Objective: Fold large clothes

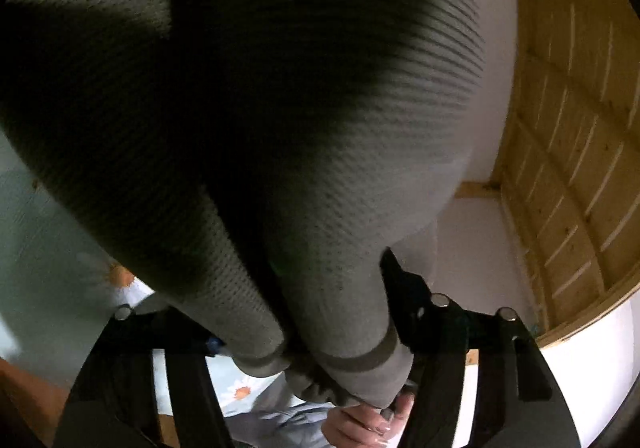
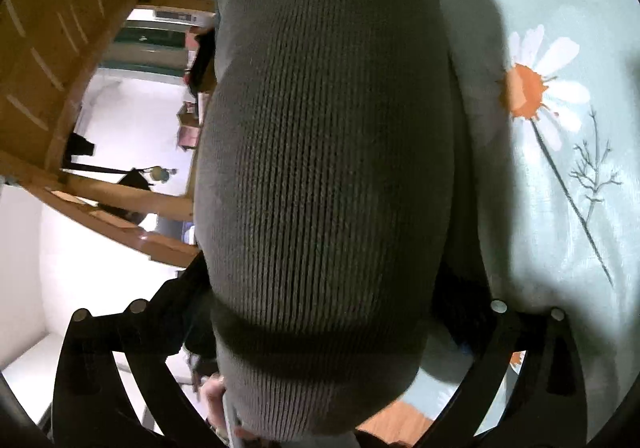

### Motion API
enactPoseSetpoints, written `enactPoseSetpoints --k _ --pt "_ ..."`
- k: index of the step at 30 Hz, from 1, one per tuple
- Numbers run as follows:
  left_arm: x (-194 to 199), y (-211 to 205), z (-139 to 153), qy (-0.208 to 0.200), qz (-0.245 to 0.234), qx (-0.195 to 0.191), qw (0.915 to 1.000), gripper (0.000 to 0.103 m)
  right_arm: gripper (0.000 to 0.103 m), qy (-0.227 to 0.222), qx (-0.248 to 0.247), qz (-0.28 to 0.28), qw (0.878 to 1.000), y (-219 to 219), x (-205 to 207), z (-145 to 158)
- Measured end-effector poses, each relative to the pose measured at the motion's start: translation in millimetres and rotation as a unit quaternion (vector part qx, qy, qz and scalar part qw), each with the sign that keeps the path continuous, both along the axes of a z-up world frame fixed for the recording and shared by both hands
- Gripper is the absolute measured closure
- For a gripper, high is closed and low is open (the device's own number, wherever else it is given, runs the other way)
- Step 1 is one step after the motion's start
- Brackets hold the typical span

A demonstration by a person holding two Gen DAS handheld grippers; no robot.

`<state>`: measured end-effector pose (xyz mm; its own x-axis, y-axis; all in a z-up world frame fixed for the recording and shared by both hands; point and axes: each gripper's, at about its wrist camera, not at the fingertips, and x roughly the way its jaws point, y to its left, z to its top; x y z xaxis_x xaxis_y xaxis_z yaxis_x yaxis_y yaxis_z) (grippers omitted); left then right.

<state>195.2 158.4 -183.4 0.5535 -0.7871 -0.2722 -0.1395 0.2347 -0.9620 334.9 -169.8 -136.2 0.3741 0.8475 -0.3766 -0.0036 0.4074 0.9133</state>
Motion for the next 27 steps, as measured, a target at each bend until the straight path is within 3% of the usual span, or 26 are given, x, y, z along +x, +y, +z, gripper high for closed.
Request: enactPoseSetpoints --k 3,5,8,11,15,22,27 --pt "-3 2 7 -0.010 -0.008 0.004 0.9999 0.055 0.003 -0.011 -0.010 -0.011 1.000 2 -4 4" --pt "-7 1 16 -0.018 -0.010 0.026 0.9995 0.057 0.015 -0.020 -0.028 -0.004 0.999 3 -8 13" --pt "-15 -3 35 -0.044 -0.014 0.062 0.9970 0.059 0.023 -0.056 -0.048 -0.001 0.997 1 -18 34" --pt "-18 -10 63 -0.084 -0.013 0.109 0.9904 0.059 0.024 -0.081 -0.059 -0.011 0.995 0 -22 56" --pt "-12 -7 93 -0.117 -0.007 0.115 0.9865 0.059 0.026 -0.122 -0.083 -0.015 0.989 0 -14 97" --pt "14 47 171 -0.192 0.048 0.111 0.9739 0.059 0.027 -0.199 -0.094 0.014 0.975 45 34 191" --pt "31 119 225 -0.232 0.111 0.124 0.9584 0.059 0.027 -0.242 -0.080 0.053 0.965 117 87 253"
